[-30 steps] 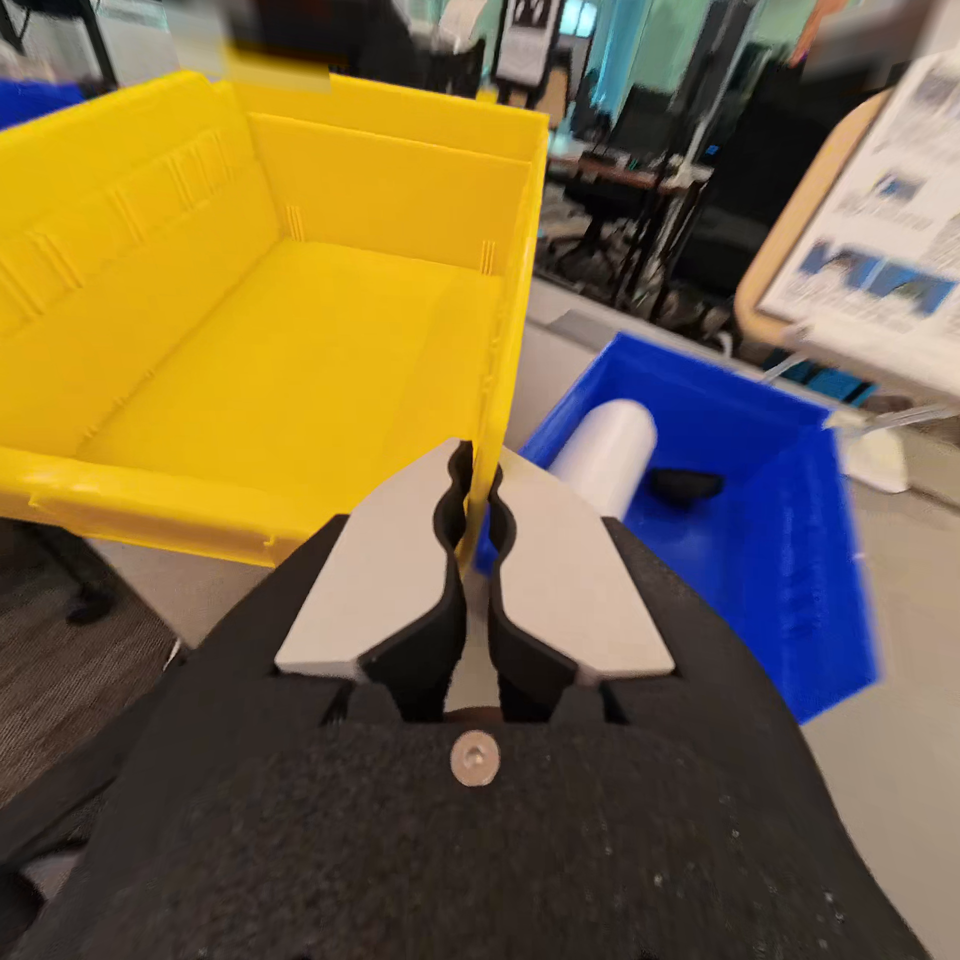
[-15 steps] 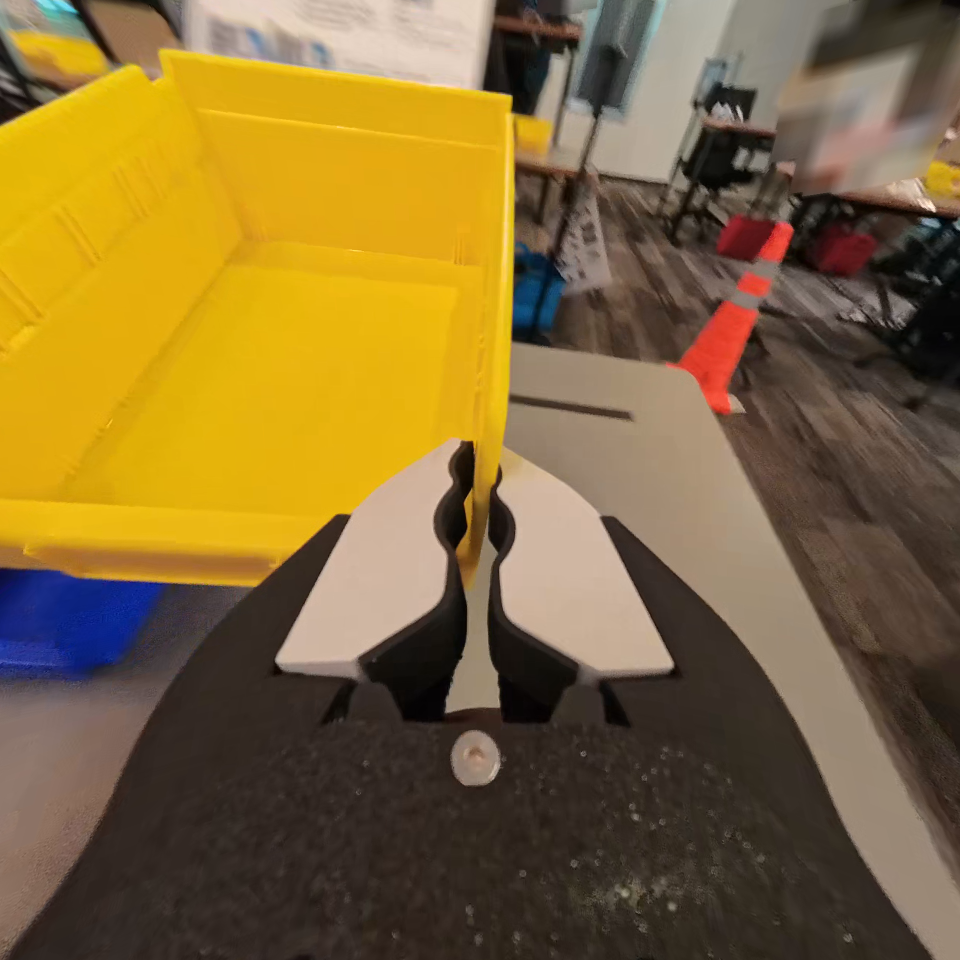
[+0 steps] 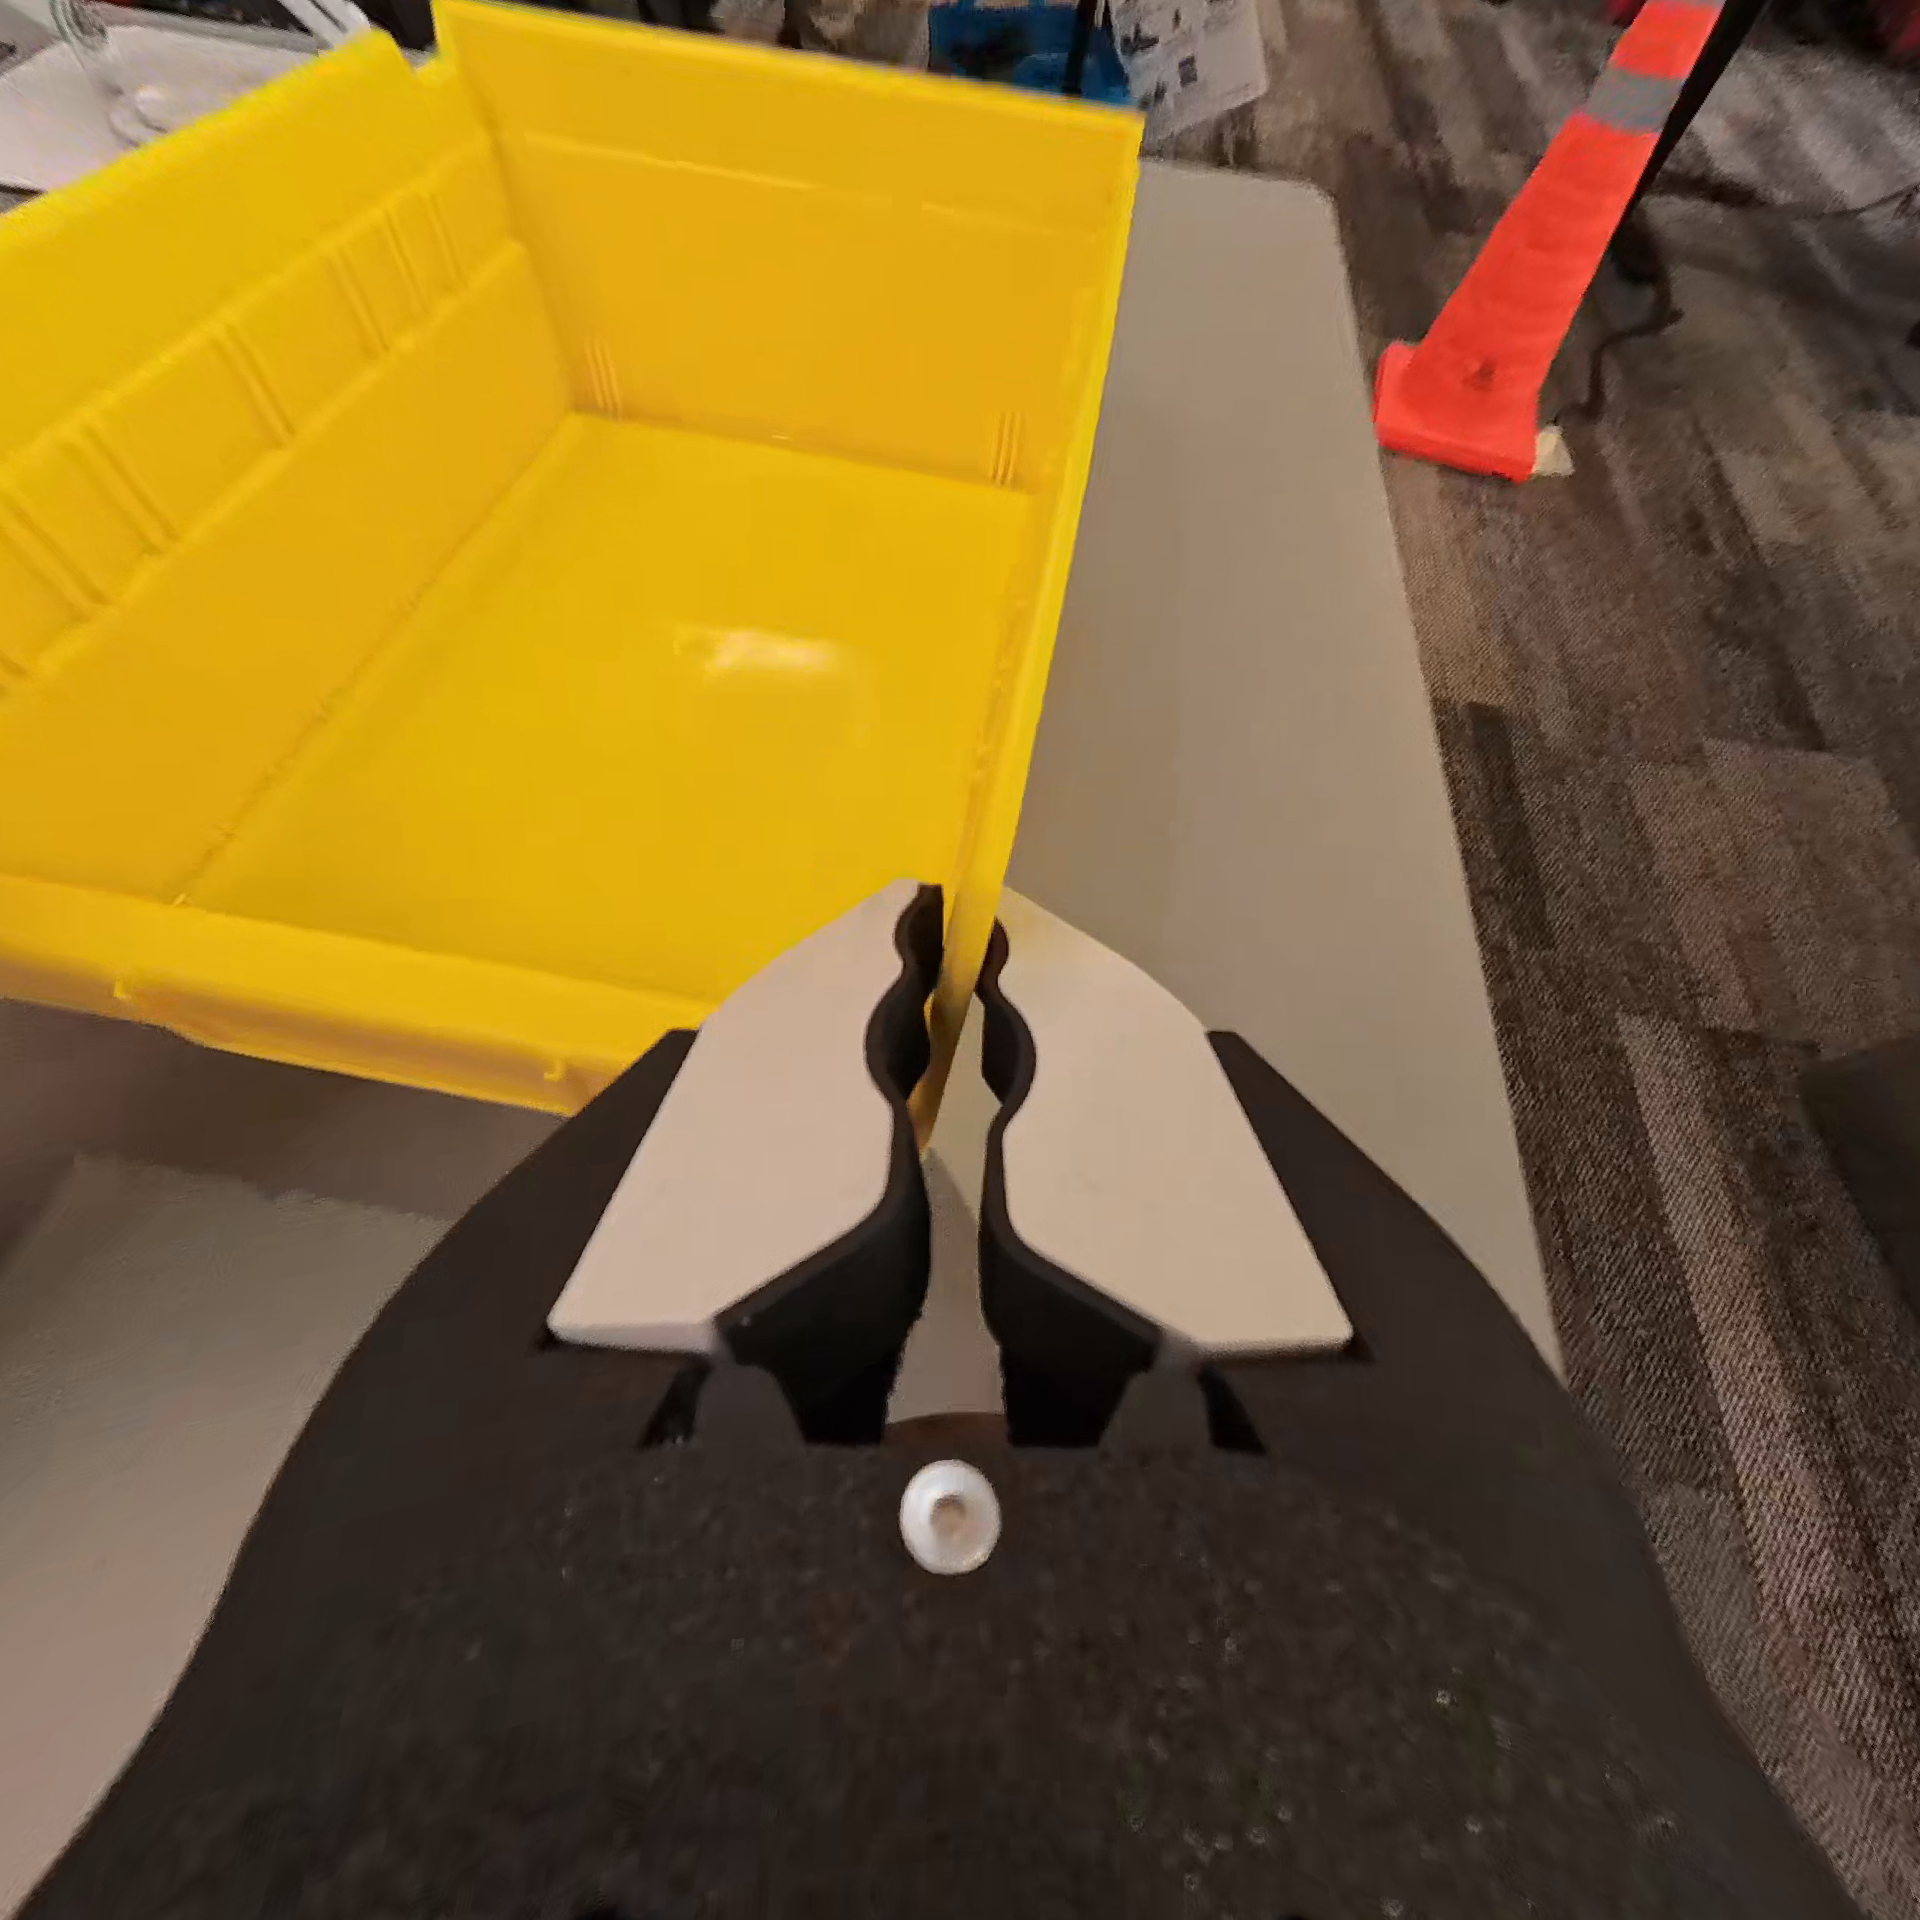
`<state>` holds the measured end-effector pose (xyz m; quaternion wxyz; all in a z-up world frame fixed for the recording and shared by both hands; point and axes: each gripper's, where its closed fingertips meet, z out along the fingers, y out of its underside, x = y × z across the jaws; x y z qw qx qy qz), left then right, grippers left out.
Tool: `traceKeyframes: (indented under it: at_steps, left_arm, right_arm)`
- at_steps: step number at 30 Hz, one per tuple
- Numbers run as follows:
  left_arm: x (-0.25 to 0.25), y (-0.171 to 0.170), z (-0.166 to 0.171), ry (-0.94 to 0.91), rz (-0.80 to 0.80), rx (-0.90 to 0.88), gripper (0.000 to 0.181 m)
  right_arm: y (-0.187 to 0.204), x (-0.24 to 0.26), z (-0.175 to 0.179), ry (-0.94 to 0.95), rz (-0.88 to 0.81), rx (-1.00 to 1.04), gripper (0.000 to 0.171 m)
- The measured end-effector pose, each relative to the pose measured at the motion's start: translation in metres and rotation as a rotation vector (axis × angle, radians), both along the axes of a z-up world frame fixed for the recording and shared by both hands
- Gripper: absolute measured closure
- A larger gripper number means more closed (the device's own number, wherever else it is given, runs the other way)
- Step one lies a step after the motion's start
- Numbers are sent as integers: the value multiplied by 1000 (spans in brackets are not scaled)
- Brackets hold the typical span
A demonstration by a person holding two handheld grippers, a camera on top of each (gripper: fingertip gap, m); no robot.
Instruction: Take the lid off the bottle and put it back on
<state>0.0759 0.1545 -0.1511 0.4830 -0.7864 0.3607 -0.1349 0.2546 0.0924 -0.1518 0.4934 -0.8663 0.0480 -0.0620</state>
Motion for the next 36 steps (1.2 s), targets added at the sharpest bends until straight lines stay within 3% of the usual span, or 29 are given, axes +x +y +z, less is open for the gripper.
traceKeyframes:
  at_steps: [3,6,9,14,18,22,23,27,30,34,36]
  left_arm:
    - [1,-6,-9,-32,-51,-54,168]
    - [8,-26,-10,-22,-187,-99,150]
    - [-10,-35,8,9,-250,-70,142]
    - [-103,-27,91,-122,-245,-5,133]
    - [-225,2,124,-160,-78,17,126]
    - [-348,36,98,-148,192,-14,112]
    - [-371,40,83,-160,250,-45,109]
    - [-411,41,32,-128,311,-157,112]
    - [-413,47,16,-157,302,-206,125]
    - [-411,58,0,-169,284,-238,137]
    - [-417,63,-2,-138,295,-225,155]
  right_arm:
    - [-3,-1,-20,92,-13,-61,166]
    - [-5,4,-25,110,-43,-70,165]
    - [-12,7,-13,112,-48,-59,158]
    - [-28,-6,46,82,-23,23,145]
    - [-9,-80,104,34,137,121,141]
    - [28,-219,112,69,419,140,140]
    - [37,-259,108,113,485,161,133]
    - [56,-382,59,291,599,112,119]
    - [63,-421,20,237,542,76,119]
    - [80,-426,-3,57,396,60,123]
    - [89,-420,-8,13,302,38,144]
